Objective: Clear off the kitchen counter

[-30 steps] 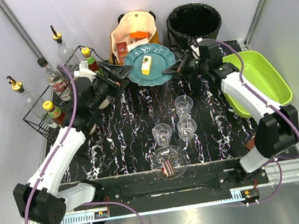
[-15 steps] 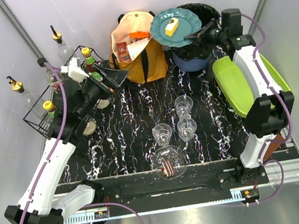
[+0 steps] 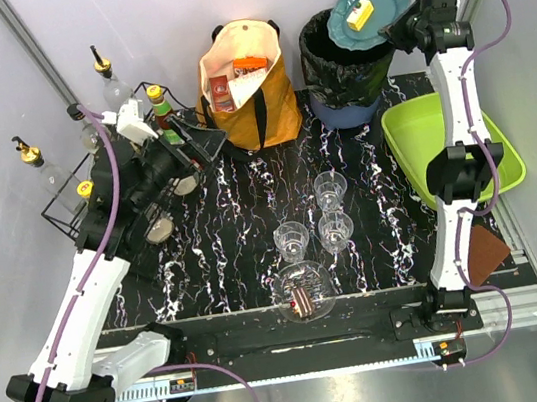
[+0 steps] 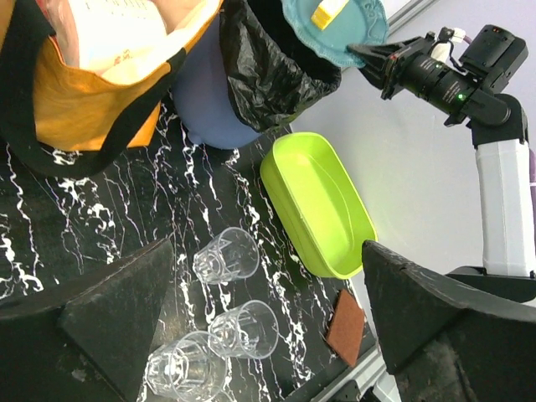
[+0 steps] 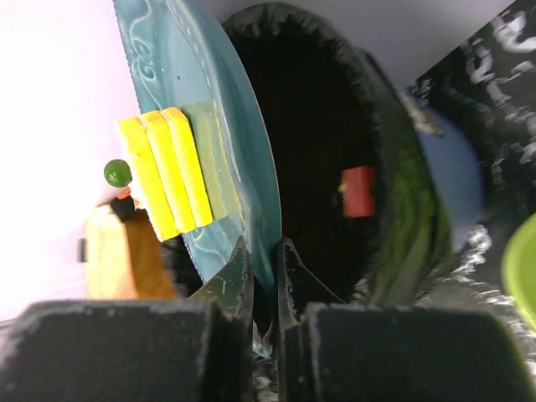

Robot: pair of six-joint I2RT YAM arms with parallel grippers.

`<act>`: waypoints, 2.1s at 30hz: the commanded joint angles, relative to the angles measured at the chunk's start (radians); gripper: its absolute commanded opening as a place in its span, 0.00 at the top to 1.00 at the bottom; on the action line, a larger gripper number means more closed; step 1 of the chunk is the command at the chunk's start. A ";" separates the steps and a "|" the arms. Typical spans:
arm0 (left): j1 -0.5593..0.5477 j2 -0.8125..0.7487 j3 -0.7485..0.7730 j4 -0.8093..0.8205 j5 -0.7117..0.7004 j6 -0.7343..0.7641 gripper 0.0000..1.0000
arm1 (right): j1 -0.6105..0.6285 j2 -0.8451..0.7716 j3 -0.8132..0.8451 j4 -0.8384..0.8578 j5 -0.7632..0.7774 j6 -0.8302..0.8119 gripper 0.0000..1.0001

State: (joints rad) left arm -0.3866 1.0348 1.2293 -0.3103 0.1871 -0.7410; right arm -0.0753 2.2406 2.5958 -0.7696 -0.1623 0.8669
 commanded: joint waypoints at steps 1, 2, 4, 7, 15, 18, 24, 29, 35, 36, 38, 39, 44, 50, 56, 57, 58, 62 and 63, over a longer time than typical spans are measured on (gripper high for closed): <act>0.014 0.001 0.055 0.010 -0.001 0.060 0.01 | 0.025 -0.064 0.075 0.147 0.130 -0.242 1.00; 0.015 0.001 0.053 0.008 -0.005 0.064 0.01 | 0.031 -0.075 0.051 0.176 0.154 -0.309 1.00; 0.017 -0.001 0.053 0.005 -0.008 0.071 0.01 | 0.052 -0.105 0.003 0.228 0.242 -0.441 1.00; 0.020 0.004 0.052 0.000 -0.012 0.078 0.01 | 0.106 -0.151 -0.077 0.338 0.303 -0.630 1.00; 0.023 -0.010 0.079 -0.032 -0.006 0.095 0.01 | 0.221 -0.134 -0.008 0.430 0.533 -0.956 1.00; 0.022 -0.021 0.072 -0.038 -0.009 0.100 0.01 | 0.244 -0.141 -0.011 0.483 0.599 -1.016 1.00; 0.023 -0.027 0.062 -0.038 -0.006 0.098 0.01 | 0.249 -0.160 0.052 0.486 0.659 -1.011 1.00; 0.022 -0.036 0.044 -0.027 0.011 0.091 0.01 | 0.247 -0.231 0.061 0.474 0.705 -1.005 1.00; 0.022 -0.051 0.012 -0.006 0.032 0.081 0.01 | 0.178 -0.350 -0.009 0.350 0.754 -0.903 1.00; 0.022 -0.053 0.007 -0.003 0.037 0.077 0.01 | 0.158 -0.386 -0.064 0.331 0.756 -0.873 1.00; 0.023 -0.056 -0.004 0.005 0.049 0.068 0.01 | 0.117 -0.481 -0.202 0.331 0.745 -0.787 1.00; 0.022 -0.058 -0.010 0.008 0.054 0.065 0.01 | 0.094 -0.533 -0.279 0.334 0.744 -0.761 1.00; 0.020 -0.056 -0.030 0.020 0.068 0.055 0.01 | 0.016 -0.749 -0.580 0.339 0.777 -0.651 1.00; 0.006 -0.050 -0.016 -0.029 0.009 0.110 0.01 | -0.055 -0.901 -0.850 0.205 0.712 -0.447 1.00; -0.012 -0.044 -0.016 -0.064 -0.044 0.150 0.01 | -0.142 -0.946 -1.103 0.185 0.498 -0.244 1.00; -0.014 -0.044 -0.016 -0.065 -0.046 0.153 0.01 | -0.161 -0.950 -1.123 0.191 0.477 -0.220 1.00; -0.017 -0.042 -0.016 -0.065 -0.049 0.152 0.01 | -0.178 -0.952 -1.157 0.207 0.451 -0.198 1.00; -0.026 -0.038 -0.021 -0.064 -0.046 0.160 0.01 | -0.306 -0.915 -1.264 0.259 0.232 -0.089 1.00; -0.026 -0.038 -0.024 -0.059 -0.044 0.167 0.01 | -0.332 -0.902 -1.284 0.279 0.174 -0.060 1.00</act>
State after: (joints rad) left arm -0.4057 0.9970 1.1995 -0.4000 0.1635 -0.6094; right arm -0.3069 1.3479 1.3258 -0.7116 0.2344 0.6113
